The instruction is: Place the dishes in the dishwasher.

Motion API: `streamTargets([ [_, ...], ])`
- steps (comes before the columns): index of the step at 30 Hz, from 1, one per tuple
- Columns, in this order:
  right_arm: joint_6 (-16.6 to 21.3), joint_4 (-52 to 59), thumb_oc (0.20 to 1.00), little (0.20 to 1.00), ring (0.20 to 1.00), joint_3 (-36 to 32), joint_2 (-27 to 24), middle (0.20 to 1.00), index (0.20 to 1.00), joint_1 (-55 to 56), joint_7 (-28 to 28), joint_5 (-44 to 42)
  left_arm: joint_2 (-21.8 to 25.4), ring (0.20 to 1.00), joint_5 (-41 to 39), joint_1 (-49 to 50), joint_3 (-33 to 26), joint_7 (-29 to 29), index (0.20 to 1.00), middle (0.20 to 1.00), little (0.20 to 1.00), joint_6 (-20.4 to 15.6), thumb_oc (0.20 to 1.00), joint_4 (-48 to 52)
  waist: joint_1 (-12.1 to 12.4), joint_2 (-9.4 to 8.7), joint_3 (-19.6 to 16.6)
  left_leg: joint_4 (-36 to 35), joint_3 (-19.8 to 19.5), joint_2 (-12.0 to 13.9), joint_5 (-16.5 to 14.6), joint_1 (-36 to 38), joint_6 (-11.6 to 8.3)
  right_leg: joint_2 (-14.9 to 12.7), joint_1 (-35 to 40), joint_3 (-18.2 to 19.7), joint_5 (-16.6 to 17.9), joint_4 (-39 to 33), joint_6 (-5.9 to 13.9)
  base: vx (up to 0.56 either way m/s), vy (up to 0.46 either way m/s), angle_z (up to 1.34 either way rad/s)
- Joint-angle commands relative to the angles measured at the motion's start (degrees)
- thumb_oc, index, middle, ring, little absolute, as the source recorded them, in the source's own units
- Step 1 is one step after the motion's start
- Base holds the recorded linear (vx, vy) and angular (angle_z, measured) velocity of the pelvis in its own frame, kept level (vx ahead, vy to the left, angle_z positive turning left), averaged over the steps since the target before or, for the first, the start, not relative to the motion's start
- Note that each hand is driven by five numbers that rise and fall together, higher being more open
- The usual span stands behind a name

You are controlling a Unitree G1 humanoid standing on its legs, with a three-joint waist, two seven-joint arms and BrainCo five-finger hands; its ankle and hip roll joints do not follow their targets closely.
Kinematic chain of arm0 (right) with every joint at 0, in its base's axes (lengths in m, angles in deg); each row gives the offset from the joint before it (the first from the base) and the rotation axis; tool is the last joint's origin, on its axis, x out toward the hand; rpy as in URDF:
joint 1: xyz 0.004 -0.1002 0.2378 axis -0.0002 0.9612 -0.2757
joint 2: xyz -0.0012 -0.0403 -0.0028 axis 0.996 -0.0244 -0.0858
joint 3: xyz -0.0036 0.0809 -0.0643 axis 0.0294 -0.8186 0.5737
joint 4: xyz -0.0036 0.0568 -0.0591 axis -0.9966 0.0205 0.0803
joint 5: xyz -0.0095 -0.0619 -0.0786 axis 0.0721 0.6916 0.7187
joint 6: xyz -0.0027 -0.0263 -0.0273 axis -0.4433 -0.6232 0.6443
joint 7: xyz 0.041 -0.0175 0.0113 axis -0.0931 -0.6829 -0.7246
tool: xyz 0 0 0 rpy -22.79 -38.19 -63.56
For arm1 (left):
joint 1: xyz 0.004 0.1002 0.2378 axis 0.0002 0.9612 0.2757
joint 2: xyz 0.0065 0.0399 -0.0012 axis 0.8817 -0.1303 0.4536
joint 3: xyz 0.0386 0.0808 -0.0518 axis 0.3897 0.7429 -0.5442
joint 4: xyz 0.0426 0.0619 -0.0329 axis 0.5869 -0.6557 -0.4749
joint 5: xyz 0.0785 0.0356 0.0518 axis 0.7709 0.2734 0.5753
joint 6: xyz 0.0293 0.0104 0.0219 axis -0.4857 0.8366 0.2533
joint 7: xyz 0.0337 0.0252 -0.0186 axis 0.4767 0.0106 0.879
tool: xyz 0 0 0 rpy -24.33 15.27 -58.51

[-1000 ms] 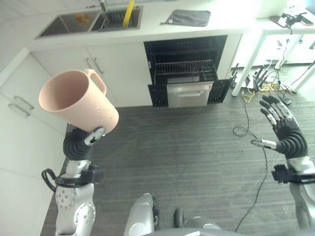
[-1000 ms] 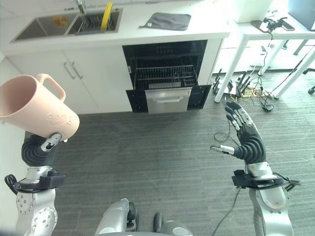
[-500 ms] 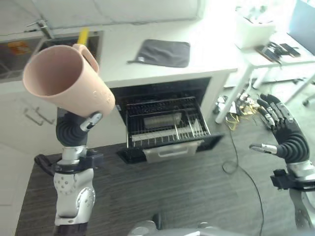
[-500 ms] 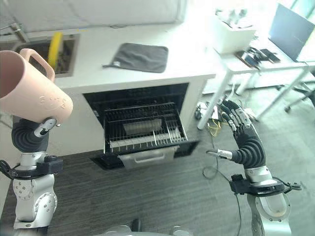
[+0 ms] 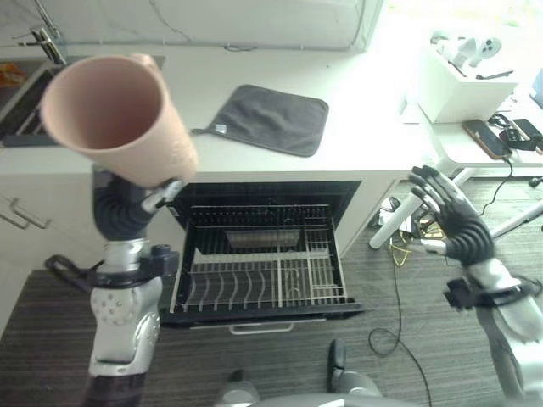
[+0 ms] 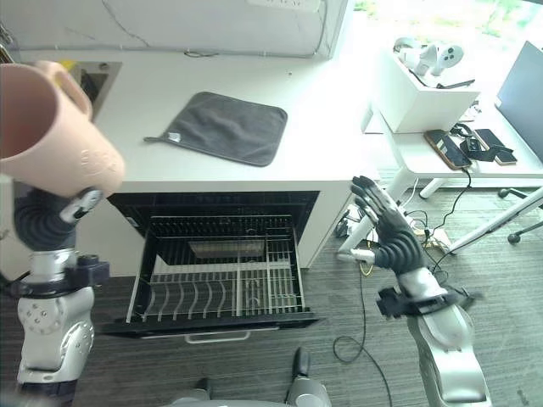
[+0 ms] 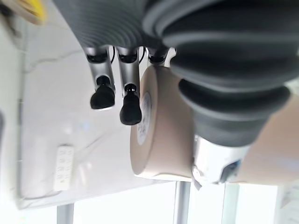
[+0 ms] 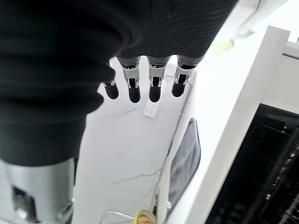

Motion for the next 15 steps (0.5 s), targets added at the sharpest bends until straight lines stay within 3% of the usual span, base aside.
streamTargets([
  [1, 0.8, 5.51, 1.0, 1.0, 1.0, -2.33, 0.22, 1.0, 1.0, 2.21, 1.07, -2.14, 3.26, 0.2, -0.53, 0.05, -2.15, -0.71, 0.2, 0.2, 0.2, -2.32, 0.2, 4.53, -0.53, -1.45, -3.36, -3.02, 1.24, -1.22, 1.01, -3.55, 2.35, -5.52, 6.48, -0.61, -11.73, 0.24, 4.63, 0.03, -0.087, 0.15],
  [9, 0.66, 6.86, 1.0, 1.0, 1.0, -1.9, 0.48, 1.0, 1.0, 3.18, 1.06, -1.12, 3.31, 0.2, 0.3, 1.26, -3.23, -0.69, 0.2, 0.2, 0.2, -1.07, 0.2, 4.52, -0.87, -0.07, -4.68, -3.02, 0.17, -1.49, 0.12, -3.03, 1.81, -6.03, 7.8, -2.01, -12.78, 0.24, 4.68, 0.02, 0.0, 0.11],
  [15, -1.27, 6.06, 1.0, 1.0, 1.0, 0.56, 1.05, 1.0, 1.0, 1.36, 1.95, -3.23, 3.54, 0.2, 4.57, -0.27, -0.01, 1.04, 0.2, 0.2, 0.2, 2.87, 0.2, 2.81, -0.78, 0.24, -5.39, -3.02, -0.25, -2.07, -0.76, -2.06, 1.96, -6.64, 8.64, -2.65, -12.69, 0.24, 5.12, 0.01, 0.053, 0.09],
])
